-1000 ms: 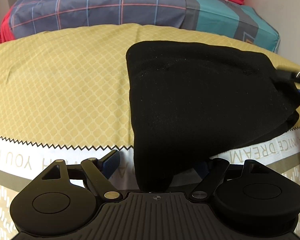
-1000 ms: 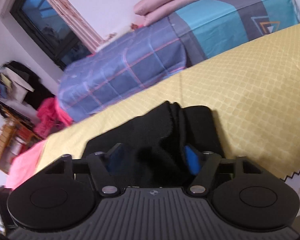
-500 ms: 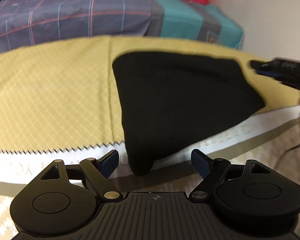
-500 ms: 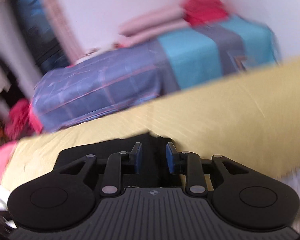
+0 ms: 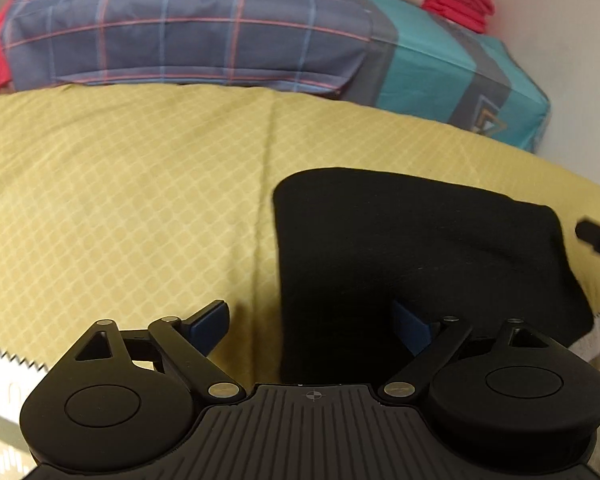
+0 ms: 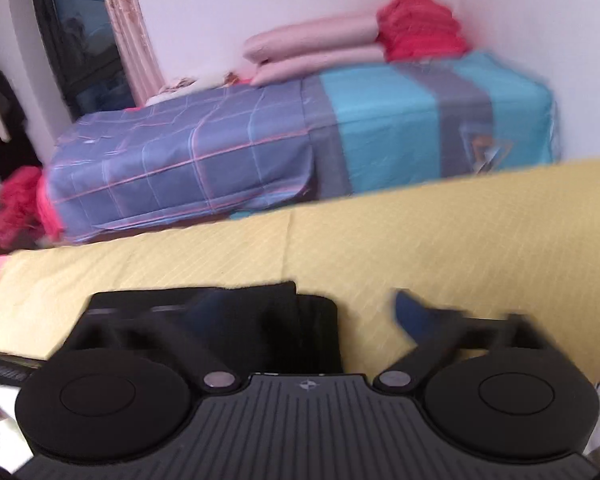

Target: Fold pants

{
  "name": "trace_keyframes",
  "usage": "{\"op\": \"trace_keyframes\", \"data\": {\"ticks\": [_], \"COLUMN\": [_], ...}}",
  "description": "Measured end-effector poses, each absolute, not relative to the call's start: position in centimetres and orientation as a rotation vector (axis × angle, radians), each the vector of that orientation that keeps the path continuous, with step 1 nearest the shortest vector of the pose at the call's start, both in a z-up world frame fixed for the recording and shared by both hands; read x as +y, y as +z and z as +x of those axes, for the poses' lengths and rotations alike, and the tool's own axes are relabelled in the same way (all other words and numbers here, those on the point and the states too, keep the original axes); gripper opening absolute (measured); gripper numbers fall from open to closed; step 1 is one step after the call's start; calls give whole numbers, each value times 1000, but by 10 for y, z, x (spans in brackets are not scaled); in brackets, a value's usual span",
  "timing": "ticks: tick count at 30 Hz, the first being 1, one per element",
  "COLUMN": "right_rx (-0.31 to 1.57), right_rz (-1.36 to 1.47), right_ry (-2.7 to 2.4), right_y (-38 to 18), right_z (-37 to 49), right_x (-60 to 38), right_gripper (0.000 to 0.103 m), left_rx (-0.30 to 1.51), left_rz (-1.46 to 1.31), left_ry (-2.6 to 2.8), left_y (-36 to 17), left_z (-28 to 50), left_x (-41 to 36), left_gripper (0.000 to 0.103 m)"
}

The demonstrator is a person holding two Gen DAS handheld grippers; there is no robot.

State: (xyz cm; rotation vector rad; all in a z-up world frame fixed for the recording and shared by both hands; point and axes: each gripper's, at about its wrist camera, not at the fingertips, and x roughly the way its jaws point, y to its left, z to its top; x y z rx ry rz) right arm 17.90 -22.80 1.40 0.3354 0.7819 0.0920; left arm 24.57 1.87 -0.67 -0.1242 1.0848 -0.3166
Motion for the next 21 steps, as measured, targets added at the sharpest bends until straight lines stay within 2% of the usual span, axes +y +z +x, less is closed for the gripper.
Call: {"op": "trace_keyframes", "data": {"ticks": [3, 8, 10, 11, 12, 13, 21], "right_rx": [938, 927, 914, 906, 897, 886, 849], "right_rz": [456, 644, 689, 677, 670, 671, 717], "right_ry": [148, 136, 140, 134, 154, 170, 293], "right_y": [-12, -39, -44, -42, -41, -39, -1], "right_z": [184, 183, 183, 182, 181, 180, 151], "right_x": [-239, -252, -251, -247, -245, -245, -252], "right_gripper": [99, 100, 78, 74, 58, 50, 47], "left_rx": [1142, 1213, 1215, 1211, 1216, 1199, 1116], "left_rz": [-142, -306, -352, -361, -375, -361, -277], "left_ry": [-376, -447, -472, -491, -517, -515, -514], "left_y": [-17, -38, -41, -39, -36, -28, 36], "left_z": [258, 275, 274, 273, 271, 268, 221], "left_x": [14, 22, 21, 19, 16, 13, 0], "left_gripper": [103, 103, 103, 103, 103, 103, 103]}}
